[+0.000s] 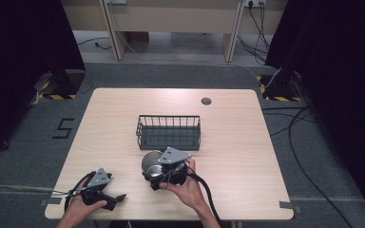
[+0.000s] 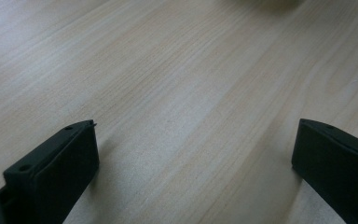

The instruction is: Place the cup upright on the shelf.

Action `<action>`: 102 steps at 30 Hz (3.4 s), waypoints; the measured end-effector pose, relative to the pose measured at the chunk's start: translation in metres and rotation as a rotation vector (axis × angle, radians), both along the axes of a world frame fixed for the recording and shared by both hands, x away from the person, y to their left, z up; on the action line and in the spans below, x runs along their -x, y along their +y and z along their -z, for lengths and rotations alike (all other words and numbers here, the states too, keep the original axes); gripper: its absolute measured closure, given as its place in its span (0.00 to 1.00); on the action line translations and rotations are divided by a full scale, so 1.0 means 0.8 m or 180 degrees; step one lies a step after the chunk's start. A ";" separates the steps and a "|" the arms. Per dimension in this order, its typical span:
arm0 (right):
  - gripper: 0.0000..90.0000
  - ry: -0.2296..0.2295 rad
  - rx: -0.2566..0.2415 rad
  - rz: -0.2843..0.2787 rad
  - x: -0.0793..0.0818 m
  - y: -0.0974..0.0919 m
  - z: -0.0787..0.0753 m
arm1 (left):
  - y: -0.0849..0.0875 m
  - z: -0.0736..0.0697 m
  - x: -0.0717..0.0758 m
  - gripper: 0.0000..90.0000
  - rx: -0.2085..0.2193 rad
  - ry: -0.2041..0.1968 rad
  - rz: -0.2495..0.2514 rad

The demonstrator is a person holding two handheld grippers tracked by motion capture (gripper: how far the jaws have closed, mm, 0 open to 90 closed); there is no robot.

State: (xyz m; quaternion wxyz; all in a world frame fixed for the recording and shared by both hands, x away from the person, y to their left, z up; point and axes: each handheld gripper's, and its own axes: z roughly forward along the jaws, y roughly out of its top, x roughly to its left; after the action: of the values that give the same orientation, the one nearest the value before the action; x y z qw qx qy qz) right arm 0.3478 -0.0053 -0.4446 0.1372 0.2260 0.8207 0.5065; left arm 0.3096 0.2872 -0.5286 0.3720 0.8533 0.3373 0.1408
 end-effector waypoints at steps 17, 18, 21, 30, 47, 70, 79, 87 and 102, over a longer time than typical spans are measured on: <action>0.07 0.0108 -0.0092 0.0052 -0.033 -0.019 -0.044 | 0.000 0.000 0.000 0.00 -0.0004 -0.0002 0.0006; 0.07 0.0105 -0.0095 0.0064 -0.034 -0.020 -0.046 | 0.000 0.000 0.000 0.00 -0.0005 -0.0003 0.0005; 0.07 0.0091 -0.0113 0.0069 -0.038 -0.021 -0.053 | 0.000 0.000 0.000 0.00 0.0012 -0.0002 -0.0002; 0.07 0.0059 -0.0107 0.0096 -0.049 -0.019 -0.078 | 0.000 0.000 0.000 0.00 0.0014 0.0000 -0.0001; 0.07 0.0076 -0.0125 0.0121 -0.078 -0.009 -0.117 | 0.000 0.000 0.000 0.00 0.0013 0.0005 0.0000; 0.07 0.0109 0.0070 0.0319 -0.149 0.007 -0.132 | 0.000 0.000 0.001 0.00 0.0011 -0.0001 0.0007; 0.07 0.0141 0.0133 0.0415 -0.178 0.009 -0.120 | 0.000 0.000 0.001 0.00 0.0007 0.0003 0.0011; 0.07 0.0213 0.0168 0.0444 -0.192 0.010 -0.106 | 0.000 0.000 0.001 0.00 0.0015 -0.0001 0.0008; 0.07 0.0402 0.0252 0.0464 -0.205 0.013 -0.078 | 0.000 0.000 0.001 0.00 0.0012 0.0004 0.0012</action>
State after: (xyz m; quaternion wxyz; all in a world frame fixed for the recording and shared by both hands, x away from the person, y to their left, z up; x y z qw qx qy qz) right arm 0.5120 0.0051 -0.3826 0.1304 0.3110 0.8285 0.4471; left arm 0.3091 0.2871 -0.5285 0.3737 0.8532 0.3362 0.1390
